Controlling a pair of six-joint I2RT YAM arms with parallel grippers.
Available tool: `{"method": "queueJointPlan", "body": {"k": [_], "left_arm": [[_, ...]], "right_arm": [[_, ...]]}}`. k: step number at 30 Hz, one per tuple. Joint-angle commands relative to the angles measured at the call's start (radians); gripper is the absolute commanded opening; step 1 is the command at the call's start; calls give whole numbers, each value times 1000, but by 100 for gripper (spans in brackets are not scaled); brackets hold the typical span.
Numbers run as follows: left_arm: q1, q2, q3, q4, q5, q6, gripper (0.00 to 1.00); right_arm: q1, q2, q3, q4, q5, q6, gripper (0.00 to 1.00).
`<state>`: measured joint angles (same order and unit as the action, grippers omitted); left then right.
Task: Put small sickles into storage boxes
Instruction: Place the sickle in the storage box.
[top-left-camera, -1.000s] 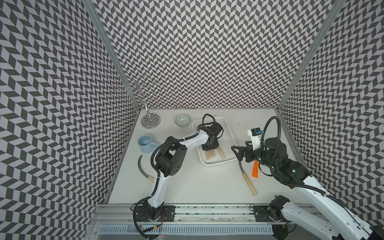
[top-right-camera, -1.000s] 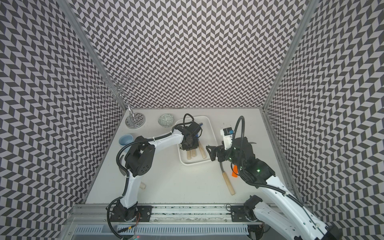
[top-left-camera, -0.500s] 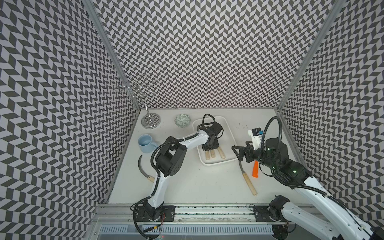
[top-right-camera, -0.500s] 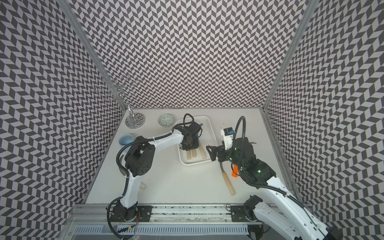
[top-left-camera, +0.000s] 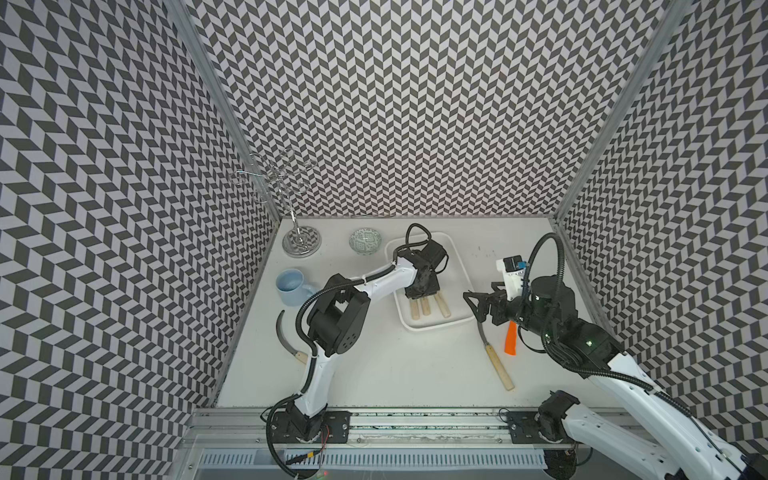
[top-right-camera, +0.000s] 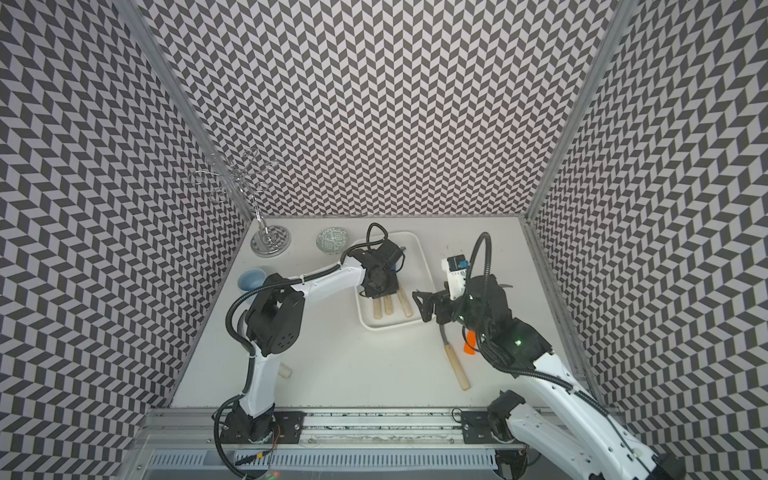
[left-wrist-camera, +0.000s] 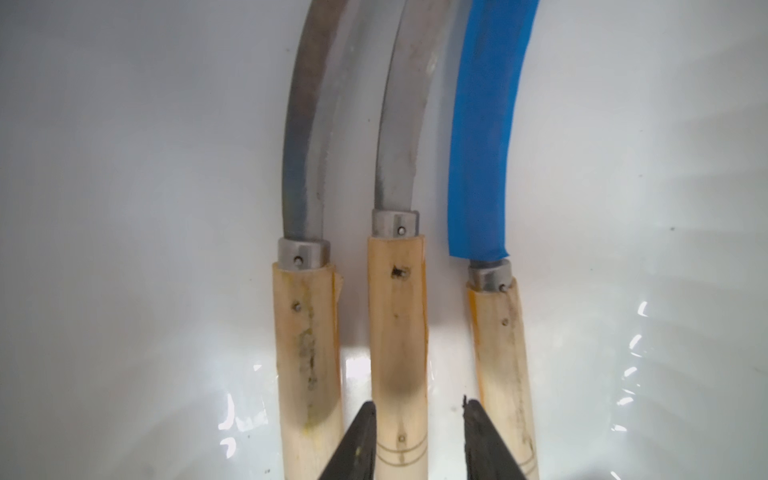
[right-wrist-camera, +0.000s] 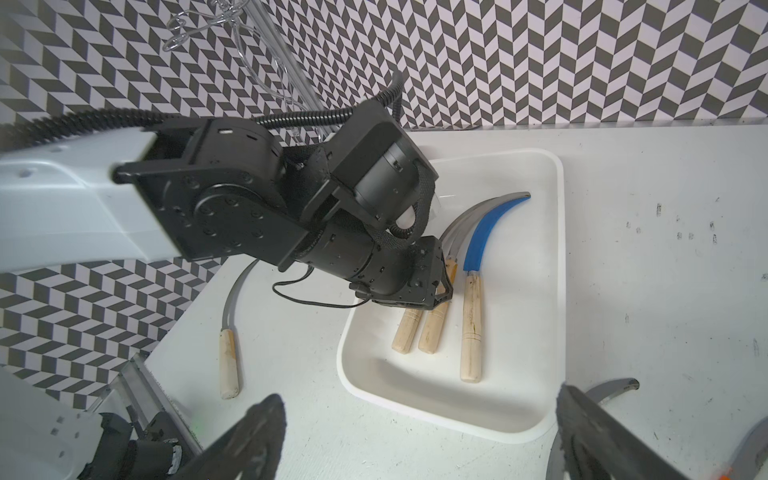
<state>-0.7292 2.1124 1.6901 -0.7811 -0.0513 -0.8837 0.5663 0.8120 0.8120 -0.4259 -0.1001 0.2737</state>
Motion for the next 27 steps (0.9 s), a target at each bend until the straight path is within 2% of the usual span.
{"method": "queueJointPlan", "body": {"k": [1,5,11,19,27], "left_arm": [[-12,-53,31,-23,-24,-3,37],[-17,-84,20,-30,-42,5,38],[-18,-145,-18,-25,-53,12,50],[-16,-273,-38,-62,-86,16,97],[-19,-488,-192,-39,-70,-15,100]], "right_arm": [[1,-5,-8,25,17,2,100],[1,-2,-4,23,20,2,100],[2,4,2,17,33,3,100],[0,20,13,2,58,3,100],[0,63,33,-49,101,35,100]]}}
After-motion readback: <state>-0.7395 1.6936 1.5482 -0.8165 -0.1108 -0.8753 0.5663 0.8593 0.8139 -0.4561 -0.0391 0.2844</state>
